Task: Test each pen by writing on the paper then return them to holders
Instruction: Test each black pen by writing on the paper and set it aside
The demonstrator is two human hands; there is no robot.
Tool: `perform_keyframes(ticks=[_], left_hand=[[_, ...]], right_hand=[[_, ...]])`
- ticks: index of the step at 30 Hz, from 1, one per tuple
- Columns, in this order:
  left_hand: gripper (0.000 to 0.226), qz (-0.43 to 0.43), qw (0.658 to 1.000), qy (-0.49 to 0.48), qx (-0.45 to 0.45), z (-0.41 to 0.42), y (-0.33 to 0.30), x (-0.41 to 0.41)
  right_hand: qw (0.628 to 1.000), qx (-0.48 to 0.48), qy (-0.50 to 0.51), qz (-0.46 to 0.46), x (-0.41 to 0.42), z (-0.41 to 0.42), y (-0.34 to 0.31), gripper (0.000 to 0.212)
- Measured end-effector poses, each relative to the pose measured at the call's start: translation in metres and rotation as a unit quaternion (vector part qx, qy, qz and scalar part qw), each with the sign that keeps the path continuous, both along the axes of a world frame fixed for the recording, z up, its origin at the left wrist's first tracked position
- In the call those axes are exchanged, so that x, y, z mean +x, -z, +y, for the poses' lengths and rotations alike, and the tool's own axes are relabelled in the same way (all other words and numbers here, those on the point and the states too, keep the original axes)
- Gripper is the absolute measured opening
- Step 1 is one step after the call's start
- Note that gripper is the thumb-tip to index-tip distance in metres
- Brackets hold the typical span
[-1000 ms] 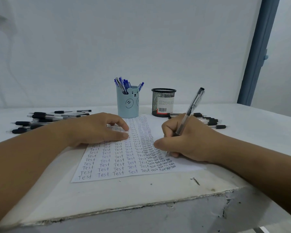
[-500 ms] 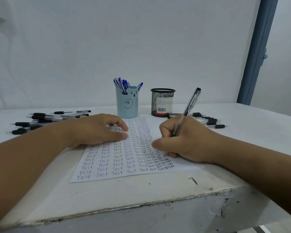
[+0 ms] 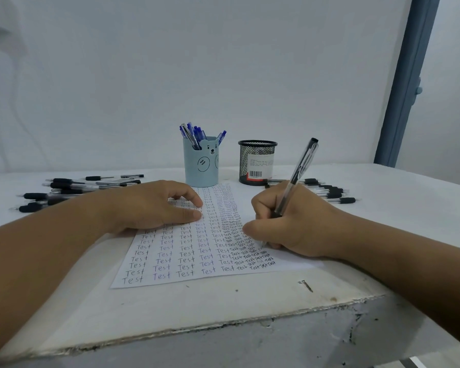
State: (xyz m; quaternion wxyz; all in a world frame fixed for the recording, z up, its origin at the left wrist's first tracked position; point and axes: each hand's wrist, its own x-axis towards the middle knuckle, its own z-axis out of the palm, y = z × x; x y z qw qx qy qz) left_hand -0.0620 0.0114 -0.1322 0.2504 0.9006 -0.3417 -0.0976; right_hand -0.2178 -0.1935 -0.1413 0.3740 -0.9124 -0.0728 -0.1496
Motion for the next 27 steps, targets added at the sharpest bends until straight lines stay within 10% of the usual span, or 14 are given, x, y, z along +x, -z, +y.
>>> perform_keyframes(ticks=[27], left_hand=[[0.026,0.003,1.000,0.003,0.004,0.0012,0.0009,0.0002]], right_hand=[[1.000,-0.019,-0.008,-0.019,0.0024,-0.0032,0.0020,0.047]])
